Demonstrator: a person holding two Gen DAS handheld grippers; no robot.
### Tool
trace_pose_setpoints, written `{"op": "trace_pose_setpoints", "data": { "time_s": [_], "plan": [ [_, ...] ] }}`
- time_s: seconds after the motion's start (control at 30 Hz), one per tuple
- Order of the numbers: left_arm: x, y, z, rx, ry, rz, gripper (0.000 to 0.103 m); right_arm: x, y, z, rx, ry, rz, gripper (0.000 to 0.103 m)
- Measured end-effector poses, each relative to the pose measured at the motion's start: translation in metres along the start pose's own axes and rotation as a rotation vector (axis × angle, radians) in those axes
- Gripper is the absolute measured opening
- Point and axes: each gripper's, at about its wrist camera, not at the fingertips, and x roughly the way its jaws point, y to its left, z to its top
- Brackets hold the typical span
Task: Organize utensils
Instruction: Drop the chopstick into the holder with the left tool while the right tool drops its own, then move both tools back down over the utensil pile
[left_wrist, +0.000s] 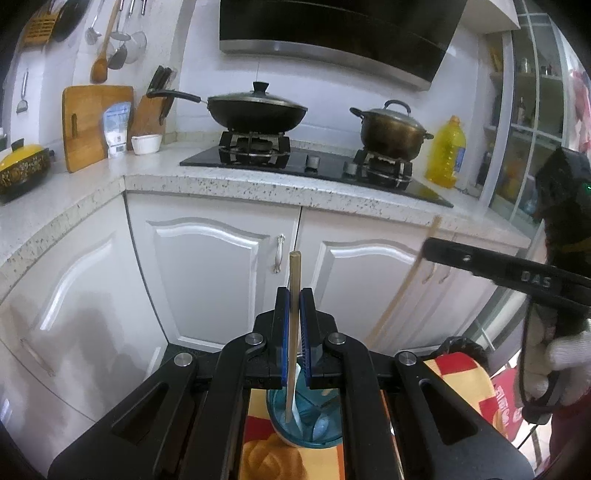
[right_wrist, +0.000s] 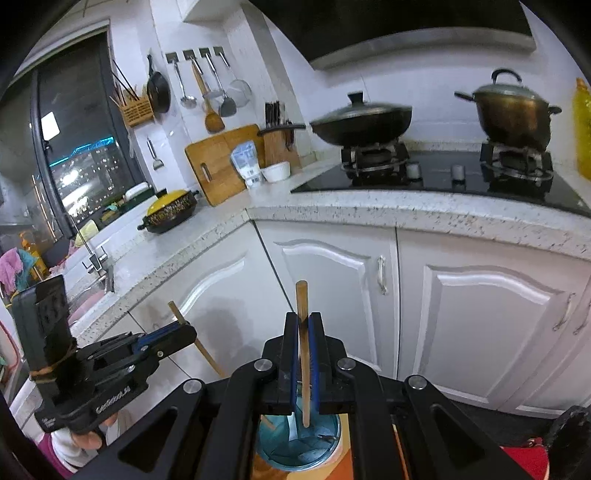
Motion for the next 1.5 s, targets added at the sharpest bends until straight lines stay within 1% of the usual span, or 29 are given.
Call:
{"op": "trace_pose_setpoints", "data": {
  "time_s": [0.23, 0.53, 0.73, 0.87, 0.9, 0.93, 0.97, 1.0, 1.07, 1.1, 1.17, 1.3, 1.5],
  "plan": [
    [0.022, 0.000, -0.015, -0.014, 0.045, 0.000, 0.004, 0.047, -0.007, -0.019, 0.008, 0.100, 0.001, 0.005],
    [0.052, 0.009, -0.040, -0.064, 0.122, 0.014, 0.004, 0.088, -0.022, -0.049, 0.046, 0.189, -0.008, 0.005],
    [0.061, 0.015, -0.053, -0.089, 0.159, 0.035, 0.004, 0.103, -0.037, -0.068, 0.098, 0.236, -0.013, 0.005],
    [0.058, 0.017, -0.055, -0.096, 0.158, 0.036, 0.004, 0.099, -0.046, -0.072, 0.151, 0.236, -0.005, 0.007],
    [0.057, 0.017, -0.055, -0.097, 0.158, 0.036, 0.005, 0.098, -0.048, -0.072, 0.156, 0.236, -0.004, 0.010],
    [0.057, 0.017, -0.056, -0.097, 0.161, 0.035, 0.007, 0.096, -0.049, -0.074, 0.158, 0.236, -0.004, 0.017],
    [0.056, 0.017, -0.057, -0.099, 0.166, 0.033, 0.011, 0.094, -0.050, -0.075, 0.160, 0.238, -0.005, 0.023],
    [0.056, 0.016, -0.057, -0.102, 0.169, 0.032, 0.019, 0.093, -0.051, -0.077, 0.162, 0.239, -0.005, 0.032],
    [0.054, 0.015, -0.060, -0.110, 0.171, 0.025, 0.029, 0.090, -0.052, -0.081, 0.165, 0.242, -0.005, 0.032],
    [0.053, 0.015, -0.061, -0.112, 0.171, 0.023, 0.031, 0.089, -0.052, -0.084, 0.164, 0.246, -0.009, 0.032],
    [0.051, 0.012, -0.065, -0.113, 0.178, 0.022, 0.032, 0.087, -0.053, -0.089, 0.167, 0.252, -0.007, 0.032],
    [0.046, 0.009, -0.073, -0.129, 0.187, 0.018, 0.041, 0.081, -0.055, -0.099, 0.182, 0.256, -0.006, 0.032],
    [0.041, 0.001, -0.088, -0.123, 0.205, 0.038, 0.045, 0.064, -0.059, -0.111, 0.206, 0.249, 0.002, 0.032]
  ]
}}
